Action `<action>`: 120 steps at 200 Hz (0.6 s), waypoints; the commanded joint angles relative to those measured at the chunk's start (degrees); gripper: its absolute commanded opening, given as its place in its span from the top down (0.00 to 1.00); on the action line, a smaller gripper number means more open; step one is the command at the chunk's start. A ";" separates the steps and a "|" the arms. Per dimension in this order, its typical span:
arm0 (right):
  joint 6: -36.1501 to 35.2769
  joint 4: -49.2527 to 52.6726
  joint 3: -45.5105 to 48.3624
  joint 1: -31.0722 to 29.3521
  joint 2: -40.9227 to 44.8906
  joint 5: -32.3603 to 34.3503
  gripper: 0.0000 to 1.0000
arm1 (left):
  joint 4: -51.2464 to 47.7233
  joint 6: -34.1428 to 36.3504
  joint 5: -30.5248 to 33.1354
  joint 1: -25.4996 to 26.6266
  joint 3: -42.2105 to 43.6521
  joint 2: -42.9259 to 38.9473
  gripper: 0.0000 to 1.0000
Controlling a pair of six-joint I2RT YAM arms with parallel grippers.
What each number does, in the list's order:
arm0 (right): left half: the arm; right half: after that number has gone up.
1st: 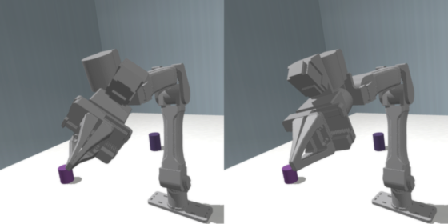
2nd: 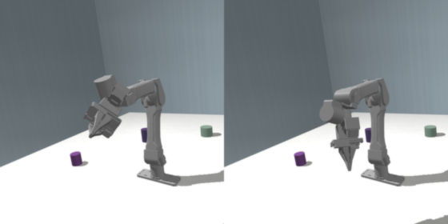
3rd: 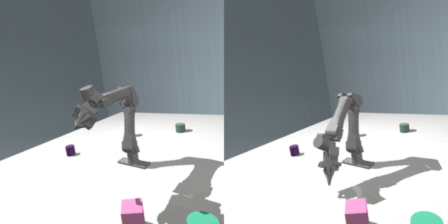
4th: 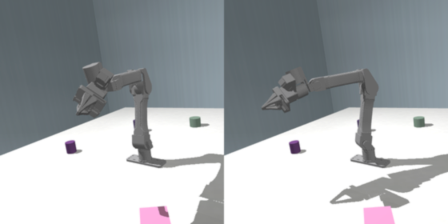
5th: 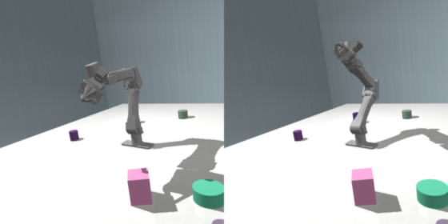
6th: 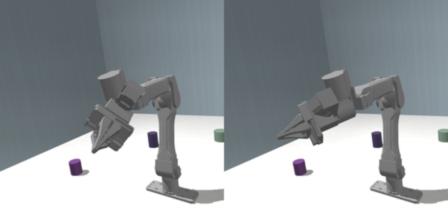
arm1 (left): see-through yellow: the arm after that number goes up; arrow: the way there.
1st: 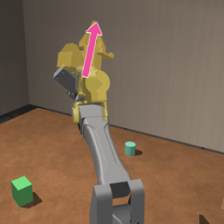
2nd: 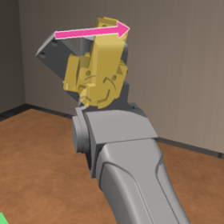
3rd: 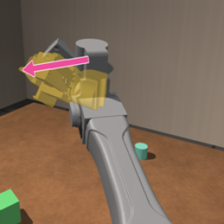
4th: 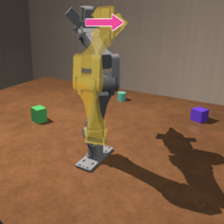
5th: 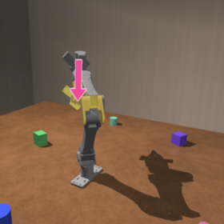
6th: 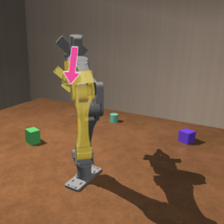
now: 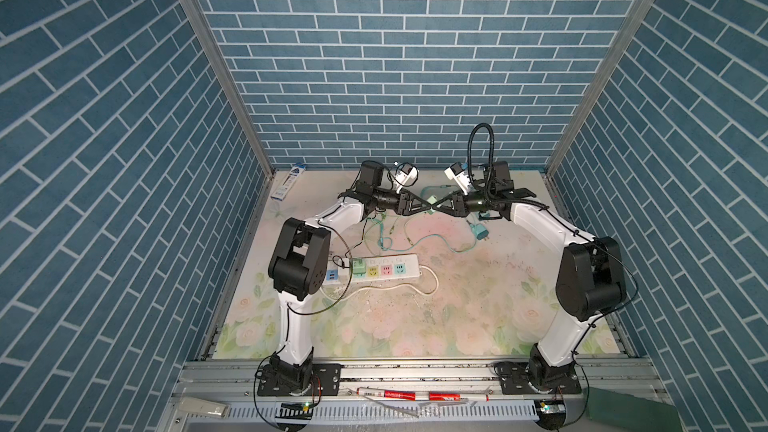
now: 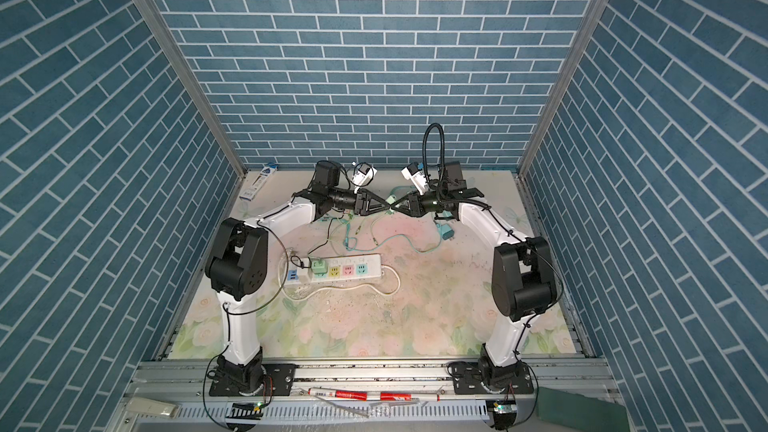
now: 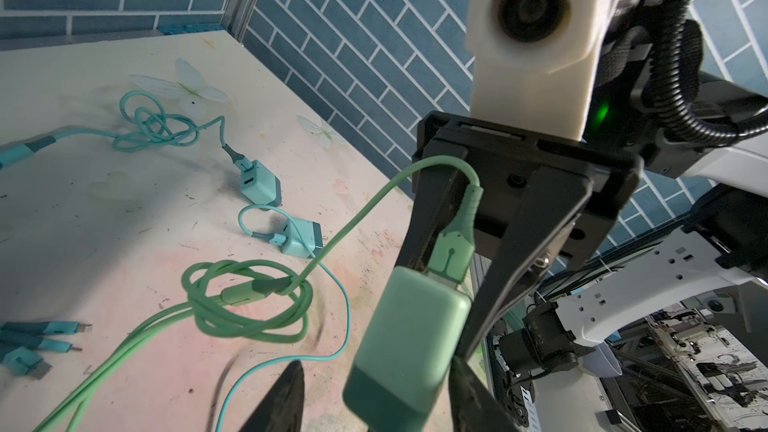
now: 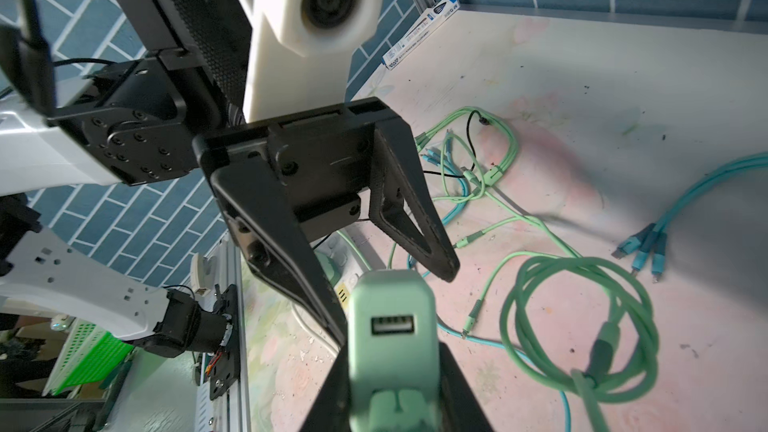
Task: Insert the plug
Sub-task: 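Open the left gripper to release the charger while the right gripper holds it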
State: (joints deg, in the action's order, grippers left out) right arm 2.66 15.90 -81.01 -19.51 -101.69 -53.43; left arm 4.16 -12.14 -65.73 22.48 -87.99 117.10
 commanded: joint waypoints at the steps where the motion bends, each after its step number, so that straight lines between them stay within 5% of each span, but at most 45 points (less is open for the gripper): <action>1: -3.27 -0.41 1.21 -1.41 4.31 -1.81 1.00 | 0.59 0.19 4.89 -0.66 1.47 -1.49 0.41; 61: -5.43 2.80 0.35 -2.71 4.29 3.65 1.00 | 0.77 1.87 9.02 -3.59 7.27 -8.77 0.38; 120: -11.72 13.56 -6.19 -9.16 -0.78 10.12 1.00 | -10.81 5.31 32.36 -7.16 14.10 -18.61 0.38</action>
State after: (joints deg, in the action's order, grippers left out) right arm -3.27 24.16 -81.97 -25.82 -100.53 -46.52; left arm -1.41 -8.64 -45.36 16.23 -76.75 102.45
